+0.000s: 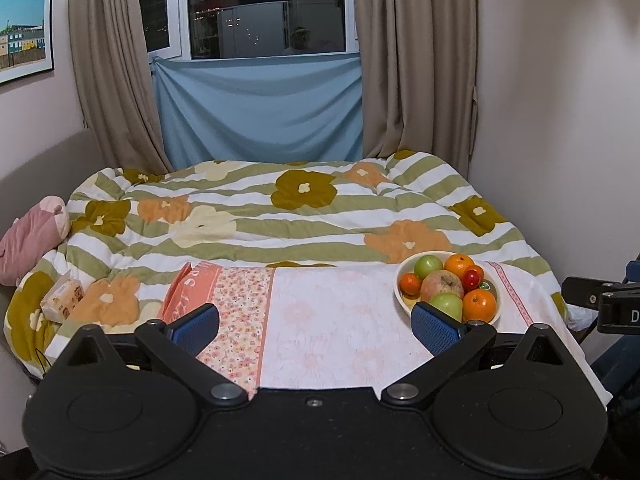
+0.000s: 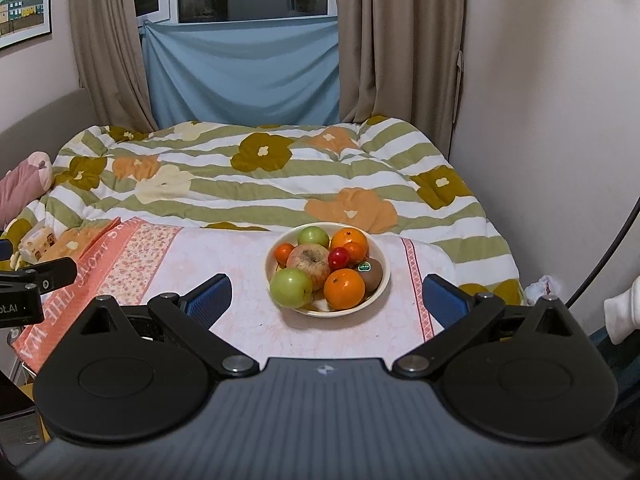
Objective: Organize fruits
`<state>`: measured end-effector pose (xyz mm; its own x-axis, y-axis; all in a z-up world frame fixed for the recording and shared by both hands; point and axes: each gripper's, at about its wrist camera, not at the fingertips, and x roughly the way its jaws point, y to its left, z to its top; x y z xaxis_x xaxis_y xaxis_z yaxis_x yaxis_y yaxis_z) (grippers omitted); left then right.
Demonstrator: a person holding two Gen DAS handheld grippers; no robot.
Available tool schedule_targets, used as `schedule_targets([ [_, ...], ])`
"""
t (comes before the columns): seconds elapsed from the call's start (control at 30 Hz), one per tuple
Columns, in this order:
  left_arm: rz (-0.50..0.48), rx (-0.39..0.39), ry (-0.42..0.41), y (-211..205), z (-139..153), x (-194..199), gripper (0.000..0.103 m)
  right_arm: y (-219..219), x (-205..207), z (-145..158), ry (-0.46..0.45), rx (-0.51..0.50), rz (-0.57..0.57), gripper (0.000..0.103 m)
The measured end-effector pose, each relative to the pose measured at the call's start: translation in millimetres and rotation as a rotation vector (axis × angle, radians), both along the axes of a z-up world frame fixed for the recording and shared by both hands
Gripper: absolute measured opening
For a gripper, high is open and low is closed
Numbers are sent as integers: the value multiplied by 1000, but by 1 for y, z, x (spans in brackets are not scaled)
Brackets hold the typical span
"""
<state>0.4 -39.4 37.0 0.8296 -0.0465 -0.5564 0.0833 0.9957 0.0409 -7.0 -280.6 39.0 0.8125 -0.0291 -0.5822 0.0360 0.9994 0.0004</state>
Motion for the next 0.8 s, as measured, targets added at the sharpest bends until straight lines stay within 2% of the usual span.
schedule_targets([
  [0.8,-3,5,-11,5,0,4,103,6,4,-4,17,14,-12,103],
])
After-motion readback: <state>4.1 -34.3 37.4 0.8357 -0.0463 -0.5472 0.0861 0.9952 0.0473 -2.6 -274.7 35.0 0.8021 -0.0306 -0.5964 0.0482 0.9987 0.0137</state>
